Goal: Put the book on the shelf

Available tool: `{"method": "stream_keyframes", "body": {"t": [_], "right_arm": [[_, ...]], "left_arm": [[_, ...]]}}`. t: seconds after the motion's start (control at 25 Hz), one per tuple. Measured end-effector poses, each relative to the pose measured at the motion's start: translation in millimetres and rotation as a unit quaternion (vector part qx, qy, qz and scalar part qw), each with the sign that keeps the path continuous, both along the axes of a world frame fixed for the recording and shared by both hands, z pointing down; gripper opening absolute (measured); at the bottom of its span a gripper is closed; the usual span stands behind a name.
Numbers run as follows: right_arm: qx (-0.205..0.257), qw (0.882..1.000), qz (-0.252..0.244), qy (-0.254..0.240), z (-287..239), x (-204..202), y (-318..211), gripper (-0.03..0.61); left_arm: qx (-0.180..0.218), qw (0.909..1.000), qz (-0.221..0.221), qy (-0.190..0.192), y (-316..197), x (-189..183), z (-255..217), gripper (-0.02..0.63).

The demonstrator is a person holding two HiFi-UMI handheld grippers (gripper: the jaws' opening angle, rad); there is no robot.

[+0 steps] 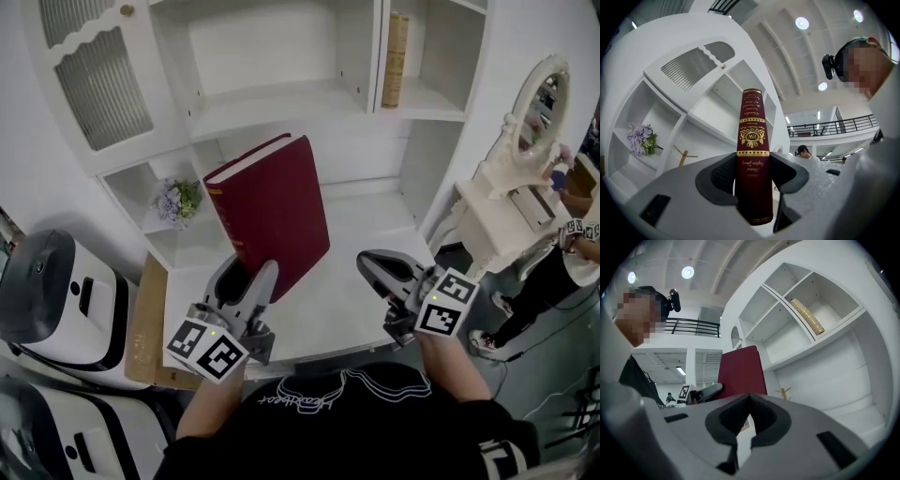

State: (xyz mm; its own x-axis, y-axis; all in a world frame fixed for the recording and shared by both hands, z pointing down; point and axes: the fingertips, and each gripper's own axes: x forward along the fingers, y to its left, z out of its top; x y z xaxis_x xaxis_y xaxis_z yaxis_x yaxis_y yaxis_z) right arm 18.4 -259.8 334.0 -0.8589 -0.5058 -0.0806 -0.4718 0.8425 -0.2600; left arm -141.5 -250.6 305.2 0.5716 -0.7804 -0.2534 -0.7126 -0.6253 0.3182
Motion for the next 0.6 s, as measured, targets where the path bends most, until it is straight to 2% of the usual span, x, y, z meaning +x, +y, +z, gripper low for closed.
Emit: {"method": "stream_keyframes", "body": {"t": [0.32,0.6], "right_arm": [[-0.001,1.000,-0.027,-0.001,-6,5,-55,0.003],[0.011,0.999,-0.048,-0.009,-15,2,-84,0.003]], "left_arm": [[0.014,0.9996,-0.026,-0.001,-49,5,-23,0.206],[0.050,0.9974,-0.049,-0.015,-73,6,-55,0.206]]}}
